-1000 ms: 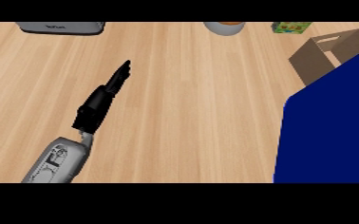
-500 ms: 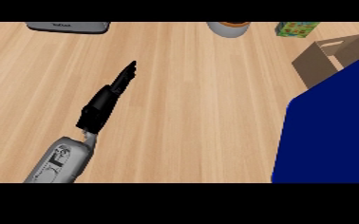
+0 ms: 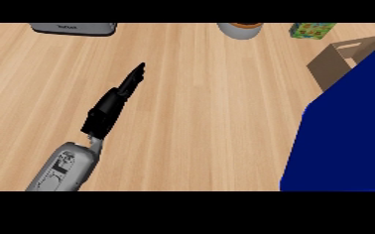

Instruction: Pick the lemon from the tray and place it in the cardboard box

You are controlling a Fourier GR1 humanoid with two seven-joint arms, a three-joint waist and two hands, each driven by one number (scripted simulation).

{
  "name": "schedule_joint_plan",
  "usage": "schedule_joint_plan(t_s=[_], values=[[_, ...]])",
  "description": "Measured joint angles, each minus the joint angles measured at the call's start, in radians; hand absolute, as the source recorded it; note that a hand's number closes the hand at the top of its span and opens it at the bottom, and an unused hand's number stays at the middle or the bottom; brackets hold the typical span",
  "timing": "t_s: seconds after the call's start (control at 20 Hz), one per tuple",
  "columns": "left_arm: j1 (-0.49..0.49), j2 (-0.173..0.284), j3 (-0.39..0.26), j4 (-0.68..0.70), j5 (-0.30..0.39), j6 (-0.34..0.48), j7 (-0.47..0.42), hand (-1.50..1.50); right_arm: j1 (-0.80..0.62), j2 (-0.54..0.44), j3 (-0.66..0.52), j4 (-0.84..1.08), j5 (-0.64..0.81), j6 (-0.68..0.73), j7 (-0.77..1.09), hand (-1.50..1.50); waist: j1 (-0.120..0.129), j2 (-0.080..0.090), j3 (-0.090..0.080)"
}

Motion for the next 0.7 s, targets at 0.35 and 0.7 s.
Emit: schedule_joint_plan(t_s=[0.35,0.7], values=[[0.007,-0.011,-0.007,-0.008,-0.004,0.008,0.013,0.00,-0.050,0.124,-0.007,-0.032,0.219,0.129,0.181,-1.50,-0.010,0.000,0.021],[0.014,-0.010,-0.001,-0.024,0.002,0.004,0.029,0.00,-0.123,0.206,0.084,-0.097,0.366,0.262,0.311,-1.50,-0.007,-0.001,0.042]])
